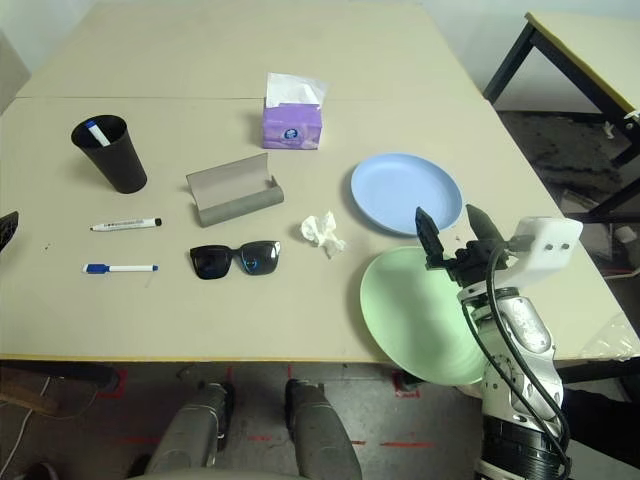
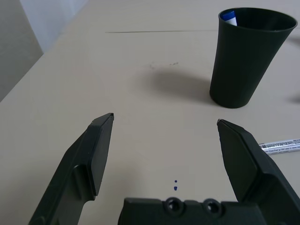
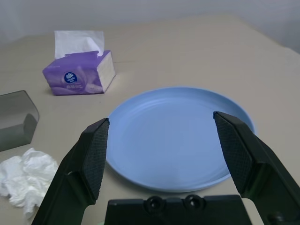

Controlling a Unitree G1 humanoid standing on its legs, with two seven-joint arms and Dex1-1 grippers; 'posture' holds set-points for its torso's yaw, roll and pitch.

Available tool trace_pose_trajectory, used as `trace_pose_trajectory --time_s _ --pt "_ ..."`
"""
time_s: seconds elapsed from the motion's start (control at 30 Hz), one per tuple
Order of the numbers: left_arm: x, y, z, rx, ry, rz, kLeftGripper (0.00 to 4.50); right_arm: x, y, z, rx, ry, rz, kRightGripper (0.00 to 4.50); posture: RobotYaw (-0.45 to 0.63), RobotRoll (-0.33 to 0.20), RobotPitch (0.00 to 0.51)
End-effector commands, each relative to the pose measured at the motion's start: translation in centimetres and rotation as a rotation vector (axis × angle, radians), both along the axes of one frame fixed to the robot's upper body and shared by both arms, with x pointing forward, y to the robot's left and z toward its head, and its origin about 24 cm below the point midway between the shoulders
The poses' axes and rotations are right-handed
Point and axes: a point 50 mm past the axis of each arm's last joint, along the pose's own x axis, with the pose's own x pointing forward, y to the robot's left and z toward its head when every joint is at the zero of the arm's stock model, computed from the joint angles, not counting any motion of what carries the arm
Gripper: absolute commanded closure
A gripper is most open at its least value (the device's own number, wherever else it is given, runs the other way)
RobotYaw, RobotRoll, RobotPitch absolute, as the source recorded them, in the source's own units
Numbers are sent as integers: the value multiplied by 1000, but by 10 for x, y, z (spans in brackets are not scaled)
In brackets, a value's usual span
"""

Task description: Organize and tidy the items on the table.

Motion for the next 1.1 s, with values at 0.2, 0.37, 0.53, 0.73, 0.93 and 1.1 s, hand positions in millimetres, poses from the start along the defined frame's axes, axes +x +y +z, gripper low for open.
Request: trace_pose_trajectory --time_s 0.2,0.37,0.53,0.73,0.93,1.1 --pt "16 -16 4 -1 -20 -65 17 -5 -20 -1 0 17 -59 0 -42 0 223" --pt "13 -16 1 -3 -13 -61 17 -3 -34 3 -34 30 -68 0 -44 0 220" --pt "12 -18 -6 -29 -12 -48 17 -4 -48 4 -61 60 -90 0 -54 0 232" --pt "12 -23 -14 -39 8 -62 17 -2 -53 0 -71 101 -97 0 -64 0 238" --pt "19 -36 -18 -36 68 -228 17 -5 -53 -1 -87 107 -115 0 -85 0 231" --pt "29 -53 -6 1 96 -523 17 -7 -53 -1 -86 131 -114 0 -121 0 220"
